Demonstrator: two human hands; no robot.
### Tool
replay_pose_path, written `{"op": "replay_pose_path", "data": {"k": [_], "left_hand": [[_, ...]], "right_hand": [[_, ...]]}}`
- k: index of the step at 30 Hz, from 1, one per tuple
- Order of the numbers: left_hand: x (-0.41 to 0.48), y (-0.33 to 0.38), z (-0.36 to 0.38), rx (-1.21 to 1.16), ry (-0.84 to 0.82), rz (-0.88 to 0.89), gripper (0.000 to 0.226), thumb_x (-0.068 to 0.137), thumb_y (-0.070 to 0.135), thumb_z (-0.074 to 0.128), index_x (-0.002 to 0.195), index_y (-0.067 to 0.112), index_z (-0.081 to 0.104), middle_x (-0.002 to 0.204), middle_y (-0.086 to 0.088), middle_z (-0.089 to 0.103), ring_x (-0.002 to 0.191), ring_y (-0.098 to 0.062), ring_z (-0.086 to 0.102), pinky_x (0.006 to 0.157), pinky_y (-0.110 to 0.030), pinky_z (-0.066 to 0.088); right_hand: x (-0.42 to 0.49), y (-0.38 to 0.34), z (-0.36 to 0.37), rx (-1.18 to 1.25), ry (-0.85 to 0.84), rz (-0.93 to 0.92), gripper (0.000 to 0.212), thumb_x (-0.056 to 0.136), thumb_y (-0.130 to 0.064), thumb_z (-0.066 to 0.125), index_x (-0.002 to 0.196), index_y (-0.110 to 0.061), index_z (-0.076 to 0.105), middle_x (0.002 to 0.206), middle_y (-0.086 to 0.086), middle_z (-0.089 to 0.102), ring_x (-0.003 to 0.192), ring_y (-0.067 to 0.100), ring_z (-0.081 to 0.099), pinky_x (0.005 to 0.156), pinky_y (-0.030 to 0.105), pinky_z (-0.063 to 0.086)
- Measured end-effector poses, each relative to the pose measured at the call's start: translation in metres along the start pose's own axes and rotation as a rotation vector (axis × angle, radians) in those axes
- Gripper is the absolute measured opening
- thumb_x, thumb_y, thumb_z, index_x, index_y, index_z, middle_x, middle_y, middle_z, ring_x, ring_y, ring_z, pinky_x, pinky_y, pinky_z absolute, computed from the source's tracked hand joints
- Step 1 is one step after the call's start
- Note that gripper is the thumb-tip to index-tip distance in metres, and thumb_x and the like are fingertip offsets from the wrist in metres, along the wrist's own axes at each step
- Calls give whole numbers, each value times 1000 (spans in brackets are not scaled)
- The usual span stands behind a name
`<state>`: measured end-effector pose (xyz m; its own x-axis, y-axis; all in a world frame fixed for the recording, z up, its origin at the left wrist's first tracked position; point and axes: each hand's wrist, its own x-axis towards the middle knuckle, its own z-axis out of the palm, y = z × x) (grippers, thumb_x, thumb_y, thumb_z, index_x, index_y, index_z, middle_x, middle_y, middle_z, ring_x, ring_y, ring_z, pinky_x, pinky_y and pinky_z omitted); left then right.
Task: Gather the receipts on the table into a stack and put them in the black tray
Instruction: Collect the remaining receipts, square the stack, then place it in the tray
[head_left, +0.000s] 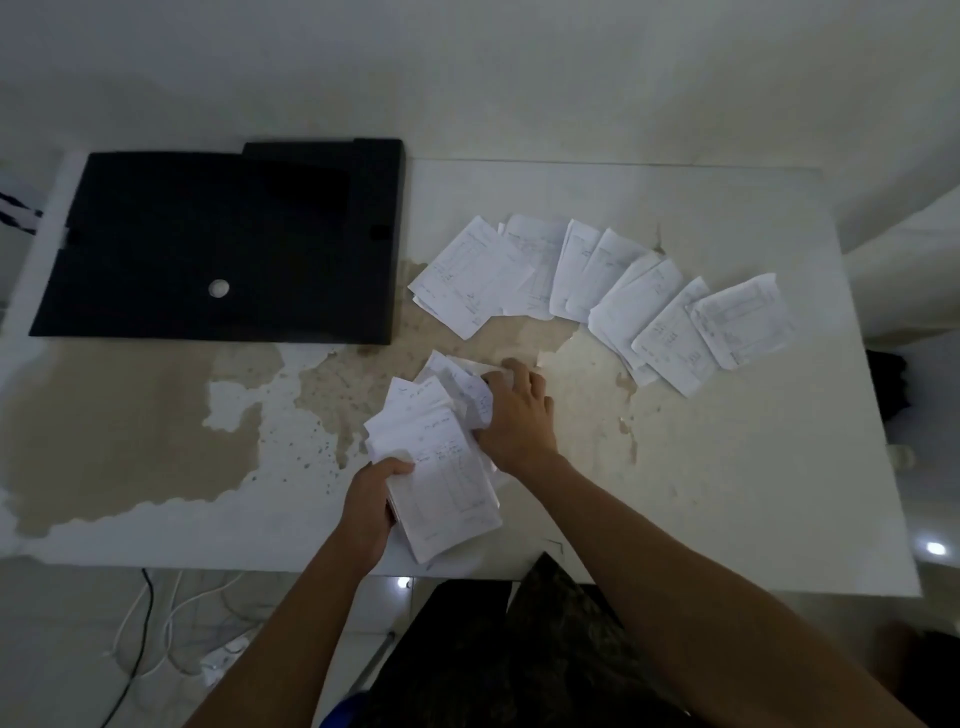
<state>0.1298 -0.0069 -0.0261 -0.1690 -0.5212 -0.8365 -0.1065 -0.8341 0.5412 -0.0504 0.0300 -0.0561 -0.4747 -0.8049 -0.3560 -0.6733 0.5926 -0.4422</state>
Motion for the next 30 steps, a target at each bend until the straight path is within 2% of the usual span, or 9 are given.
{"op": "replay_pose_path", "data": {"k": [4,7,9,12,14,19,24,28,30], "left_hand": [[-3,-2,-1,-17,5,18,13,87,2,53,87,11,63,88,-7,65,86,-24,58,76,-35,47],[-3,-1,-4,-30,8,4,12,87,2,54,88,11,62,89,-7,65,85,-23,59,75,-34,48],[-4,1,-6,-40,12,-7,12,86,2,55,89,10,62,90,-7,65,84,-23,59,74,-34,49],[-7,7,-9,-88,-26,-1,17,85,1,55,97,10,64,97,-8,67,89,-25,61,80,-37,50],[-8,11,-11,-106,-51,32,19,85,0,57,98,11,66,101,-8,68,93,-26,62,84,-39,49],[-12,35,7,-26,-162,113,23,89,10,63,112,8,64,106,-6,72,97,-24,66,82,-35,53],[-18,60,33,72,-280,172,21,89,13,65,110,16,67,106,-2,75,100,-21,69,90,-38,52],[-26,71,52,269,-490,130,30,90,23,63,119,13,65,115,-7,72,107,-25,68,91,-38,54],[-31,74,63,294,-495,160,30,89,26,65,115,12,67,112,-8,73,105,-25,69,91,-38,54]], "right_hand": [[-3,-5,6,108,-11,22,72,79,-29,78,137,-22,36,138,10,40,123,31,47,100,41,44],[-4,-8,-5,435,-5,149,77,84,-15,74,144,-23,27,132,10,54,110,25,58,88,35,50],[-3,-4,-19,607,-21,270,69,83,-9,73,141,-18,38,118,4,61,100,21,61,76,28,50],[-3,14,-34,650,-11,316,38,79,-18,77,114,-11,64,109,4,69,99,25,67,74,32,53],[-6,26,-46,666,13,316,28,80,-24,76,104,-12,69,102,4,71,94,25,67,72,31,52],[-13,46,-89,675,-33,256,30,87,-29,71,113,-12,72,104,-1,70,91,18,67,66,22,50],[-17,55,-116,840,-89,180,16,91,-27,68,102,-16,74,101,2,76,94,21,73,85,38,60],[-21,44,-126,770,-46,119,22,96,-30,61,109,-16,72,98,-3,73,90,16,70,71,28,55],[-23,42,-129,797,-4,119,22,93,-35,62,102,-18,72,97,-3,75,91,17,71,73,31,58]]}}
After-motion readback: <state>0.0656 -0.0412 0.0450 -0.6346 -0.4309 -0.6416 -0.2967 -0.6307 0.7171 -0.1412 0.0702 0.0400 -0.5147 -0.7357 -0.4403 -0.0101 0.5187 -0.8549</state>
